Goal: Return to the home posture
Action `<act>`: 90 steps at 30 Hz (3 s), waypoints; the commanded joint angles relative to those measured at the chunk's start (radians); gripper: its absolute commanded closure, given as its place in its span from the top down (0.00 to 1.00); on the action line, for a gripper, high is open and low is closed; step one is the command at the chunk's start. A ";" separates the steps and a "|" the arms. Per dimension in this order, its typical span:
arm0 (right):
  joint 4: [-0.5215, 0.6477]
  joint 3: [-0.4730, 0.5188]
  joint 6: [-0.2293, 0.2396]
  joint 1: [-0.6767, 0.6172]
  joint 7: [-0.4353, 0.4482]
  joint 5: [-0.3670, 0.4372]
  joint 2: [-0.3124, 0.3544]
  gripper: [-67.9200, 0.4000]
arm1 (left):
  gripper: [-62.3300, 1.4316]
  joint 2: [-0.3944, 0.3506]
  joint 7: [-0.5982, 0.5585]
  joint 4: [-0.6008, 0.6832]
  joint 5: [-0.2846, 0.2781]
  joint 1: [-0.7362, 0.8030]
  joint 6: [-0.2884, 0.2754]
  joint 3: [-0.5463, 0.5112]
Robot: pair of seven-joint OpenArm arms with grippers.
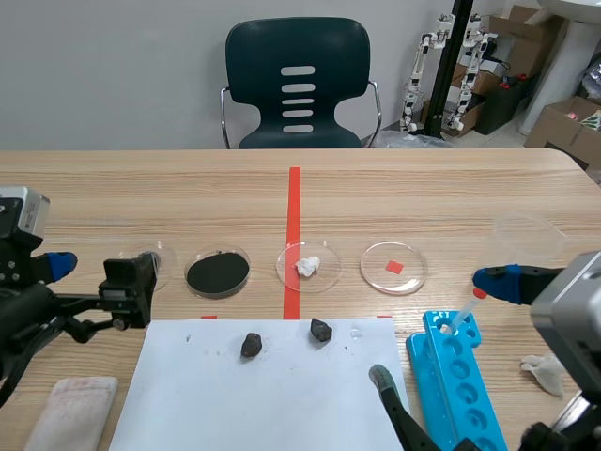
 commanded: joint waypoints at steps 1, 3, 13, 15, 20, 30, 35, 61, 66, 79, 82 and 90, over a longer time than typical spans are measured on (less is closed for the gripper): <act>0.010 0.004 0.000 0.007 0.018 0.011 0.010 1.00 | 1.00 -0.027 -0.043 0.071 -0.006 0.046 -0.024 0.003; 0.010 0.004 0.000 0.007 0.018 0.011 0.010 1.00 | 1.00 -0.051 -0.079 0.127 -0.006 0.114 -0.051 0.010; 0.010 0.004 0.000 0.007 0.018 0.011 0.010 1.00 | 1.00 -0.127 -0.171 0.412 0.056 0.387 -0.151 0.024; 0.010 0.004 0.000 0.007 0.018 0.011 0.010 1.00 | 1.00 -0.127 -0.169 0.458 0.114 0.423 -0.181 0.024; 0.010 0.004 0.000 0.007 0.018 0.011 0.010 1.00 | 1.00 -0.119 -0.171 0.541 0.182 0.502 -0.197 0.023; 0.010 0.004 0.000 0.007 0.018 0.011 0.010 1.00 | 1.00 -0.117 -0.168 0.563 0.183 0.530 -0.249 0.011; 0.010 0.004 0.000 0.007 0.018 0.011 0.010 1.00 | 1.00 -0.117 -0.168 0.563 0.209 0.530 -0.249 0.011; 0.010 0.004 0.000 0.007 0.018 0.011 0.010 1.00 | 1.00 -0.117 -0.168 0.563 0.208 0.530 -0.245 0.011; 0.010 0.004 0.000 0.007 0.018 0.011 0.010 1.00 | 1.00 -0.117 -0.167 0.563 0.208 0.530 -0.246 0.011; 0.010 0.004 0.000 0.007 0.018 0.011 0.010 1.00 | 1.00 -0.117 -0.168 0.563 0.208 0.530 -0.241 0.011; 0.010 0.004 0.000 0.007 0.018 0.011 0.010 1.00 | 1.00 -0.117 -0.168 0.563 0.208 0.530 -0.241 0.011; 0.010 0.004 0.000 0.007 0.018 0.011 0.010 1.00 | 1.00 -0.117 -0.168 0.563 0.209 0.530 -0.241 0.011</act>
